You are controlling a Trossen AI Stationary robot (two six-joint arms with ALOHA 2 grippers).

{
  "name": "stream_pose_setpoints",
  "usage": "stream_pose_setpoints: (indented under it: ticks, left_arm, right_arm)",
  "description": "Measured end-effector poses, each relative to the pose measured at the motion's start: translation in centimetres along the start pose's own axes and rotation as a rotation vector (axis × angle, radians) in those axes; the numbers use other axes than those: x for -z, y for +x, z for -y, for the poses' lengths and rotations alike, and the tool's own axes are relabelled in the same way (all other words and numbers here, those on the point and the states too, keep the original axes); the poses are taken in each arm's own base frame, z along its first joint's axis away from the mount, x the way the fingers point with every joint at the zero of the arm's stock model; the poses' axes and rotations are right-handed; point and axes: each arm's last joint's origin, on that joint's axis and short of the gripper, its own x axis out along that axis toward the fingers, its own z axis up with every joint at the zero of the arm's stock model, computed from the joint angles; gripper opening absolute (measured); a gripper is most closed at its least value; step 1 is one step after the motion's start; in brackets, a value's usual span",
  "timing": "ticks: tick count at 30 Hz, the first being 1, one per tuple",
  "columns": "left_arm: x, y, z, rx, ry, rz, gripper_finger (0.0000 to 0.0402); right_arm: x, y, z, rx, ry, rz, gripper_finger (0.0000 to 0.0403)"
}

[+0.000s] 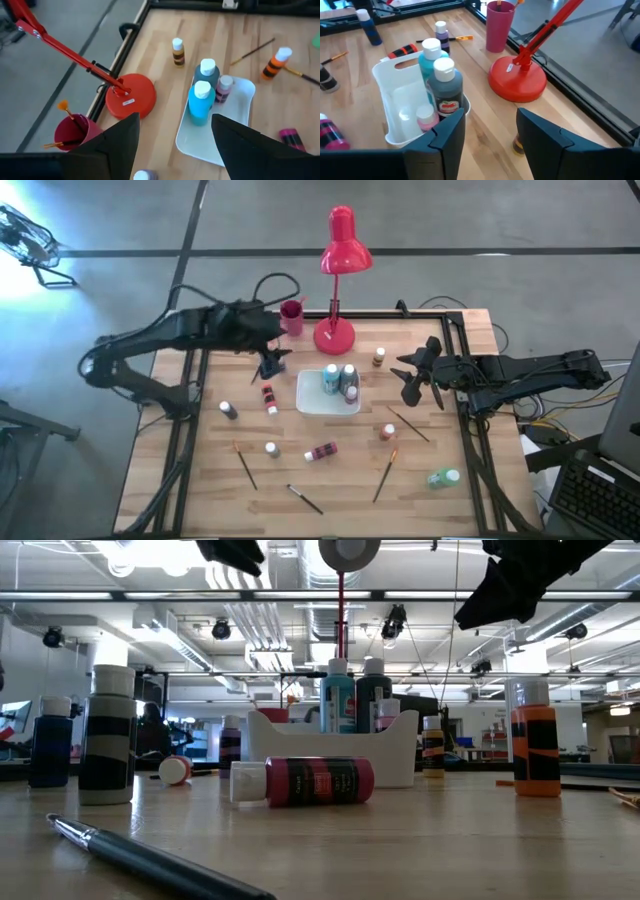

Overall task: Pick & Place Paint Supplies
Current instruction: Put the yellow paint bottle into the white bin

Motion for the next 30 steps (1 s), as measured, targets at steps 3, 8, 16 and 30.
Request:
stream_pose_setpoints:
  ticks: [3,8,16,30]
  left_arm:
    - [2.0,0.0,0.1,0.0,-0.034,0.069,0.0252]
    - [5.2,0.8,0.3,0.0,-0.079,0.203,0.0252]
    - [9.4,2.4,0.7,0.0,-0.122,0.422,0.0252]
    - [14.0,4.2,0.8,-0.154,-0.128,0.59,0.0252]
  right_arm:
    - [-0.6,-0.3,0.0,-0.006,0.007,0.01,0.0172]
    - [-2.1,-1.3,0.1,-0.01,0.013,0.023,0.0179]
    - [-2.6,-1.4,0.4,0.093,0.007,0.049,0.0171]
    - [-2.8,2.4,1.0,0.242,0.025,-0.054,0.0193]
